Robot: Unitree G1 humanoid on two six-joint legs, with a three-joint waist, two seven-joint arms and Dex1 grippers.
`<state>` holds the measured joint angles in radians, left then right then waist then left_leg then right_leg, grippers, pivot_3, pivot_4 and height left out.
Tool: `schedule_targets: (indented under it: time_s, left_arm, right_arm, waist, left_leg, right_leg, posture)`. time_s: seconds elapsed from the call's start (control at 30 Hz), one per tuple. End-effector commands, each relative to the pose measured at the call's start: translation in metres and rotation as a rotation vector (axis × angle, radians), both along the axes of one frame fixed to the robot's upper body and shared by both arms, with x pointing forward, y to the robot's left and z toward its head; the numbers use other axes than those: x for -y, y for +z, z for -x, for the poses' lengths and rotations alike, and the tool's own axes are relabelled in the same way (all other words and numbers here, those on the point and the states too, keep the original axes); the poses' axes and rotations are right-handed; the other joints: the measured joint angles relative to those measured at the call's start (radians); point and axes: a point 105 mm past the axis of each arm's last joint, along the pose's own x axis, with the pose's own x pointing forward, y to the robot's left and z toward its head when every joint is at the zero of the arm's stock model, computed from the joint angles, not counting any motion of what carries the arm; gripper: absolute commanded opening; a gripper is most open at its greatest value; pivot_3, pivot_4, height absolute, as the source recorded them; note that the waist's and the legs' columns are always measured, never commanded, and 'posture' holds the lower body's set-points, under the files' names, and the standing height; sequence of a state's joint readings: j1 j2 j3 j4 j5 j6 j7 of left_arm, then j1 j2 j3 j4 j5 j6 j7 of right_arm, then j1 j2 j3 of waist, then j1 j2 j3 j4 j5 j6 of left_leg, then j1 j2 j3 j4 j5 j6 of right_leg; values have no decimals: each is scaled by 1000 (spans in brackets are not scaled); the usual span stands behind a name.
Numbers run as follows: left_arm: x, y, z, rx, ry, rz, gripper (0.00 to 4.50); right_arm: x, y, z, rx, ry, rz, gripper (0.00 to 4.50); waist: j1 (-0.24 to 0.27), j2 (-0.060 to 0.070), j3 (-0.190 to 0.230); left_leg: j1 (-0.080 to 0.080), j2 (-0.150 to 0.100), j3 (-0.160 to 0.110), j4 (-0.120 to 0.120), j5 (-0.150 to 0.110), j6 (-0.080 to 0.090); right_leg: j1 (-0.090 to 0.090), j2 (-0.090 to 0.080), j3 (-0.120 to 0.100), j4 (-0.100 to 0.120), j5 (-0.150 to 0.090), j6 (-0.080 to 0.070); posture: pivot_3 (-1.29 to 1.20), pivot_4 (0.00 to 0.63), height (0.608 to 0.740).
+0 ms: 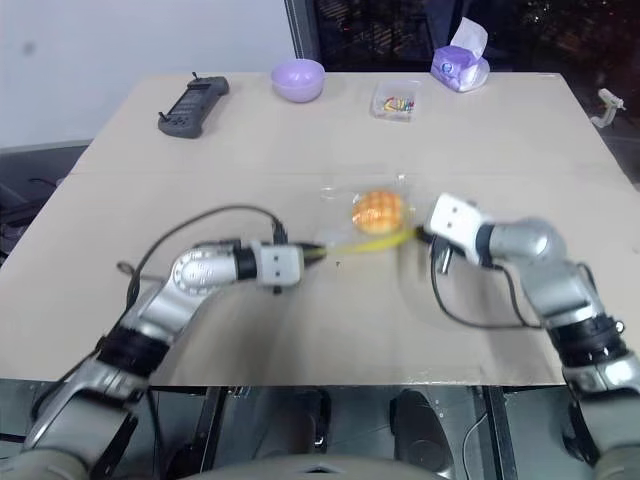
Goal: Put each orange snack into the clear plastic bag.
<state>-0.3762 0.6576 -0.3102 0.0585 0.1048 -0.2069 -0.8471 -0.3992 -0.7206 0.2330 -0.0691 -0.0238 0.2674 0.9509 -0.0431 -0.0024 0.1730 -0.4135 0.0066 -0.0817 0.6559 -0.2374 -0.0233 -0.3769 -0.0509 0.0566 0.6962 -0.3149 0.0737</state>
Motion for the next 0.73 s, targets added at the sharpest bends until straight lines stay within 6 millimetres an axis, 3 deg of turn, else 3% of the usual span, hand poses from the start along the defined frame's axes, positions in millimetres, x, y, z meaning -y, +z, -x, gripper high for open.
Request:
schedule_targets:
  time_s: [0.03, 0.07, 0.2, 0.4, 0.57, 0.73]
  left_arm:
    - [-3, 8, 7, -77, 30, 58, 2589]
    - [-8, 9, 11, -121, 46, 81, 2903]
    - [-33, 22, 27, -334, 120, 254, 2903]
    - [-81, 62, 26, -403, 266, 478, 2903]
    - [-106, 87, 36, -427, 286, 567, 2903]
    - [-115, 89, 34, -391, 339, 538, 2903]
  right_arm:
    - [18, 9, 10, -37, -21, 47, 2290]
    - [25, 8, 17, -74, -20, 58, 2658]
    - [59, 17, 39, -162, -48, 48, 2658]
    - [112, 68, 34, -4, -187, -198, 2658]
    - [124, 96, 47, 27, -167, -362, 2658]
    - [120, 97, 49, 24, -155, -363, 2658]
  waist:
    - [4, 1, -1]
    - [6, 1, -1]
    - [6, 0, -1]
    - [3, 0, 0]
    - [2, 0, 0]
    - [3, 0, 0]
  left_leg:
    - [1, -1, 1, 0, 0, 0]
    - [2, -1, 0, 0, 0, 0]
    - [0, 0, -3, 1, 0, 0]
    - [1, 0, -1, 1, 0, 0]
    - [0, 0, -1, 0, 0, 0]
    - [1, 0, -1, 0, 0, 0]
  right_leg:
    - [1, -1, 1, 0, 0, 0]
    - [3, -1, 0, 0, 0, 0]
    - [3, -1, -3, -2, 0, 0]
    - [3, -1, -2, -1, 0, 0]
    - [3, -1, -2, -2, 0, 0]
    - [4, -1, -2, -2, 0, 0]
  posture:
    - [0, 150, 740]
    - [0, 150, 740]
    - [0, 150, 740]
    - [0, 150, 740]
    - [0, 150, 740]
    - [0, 150, 740]
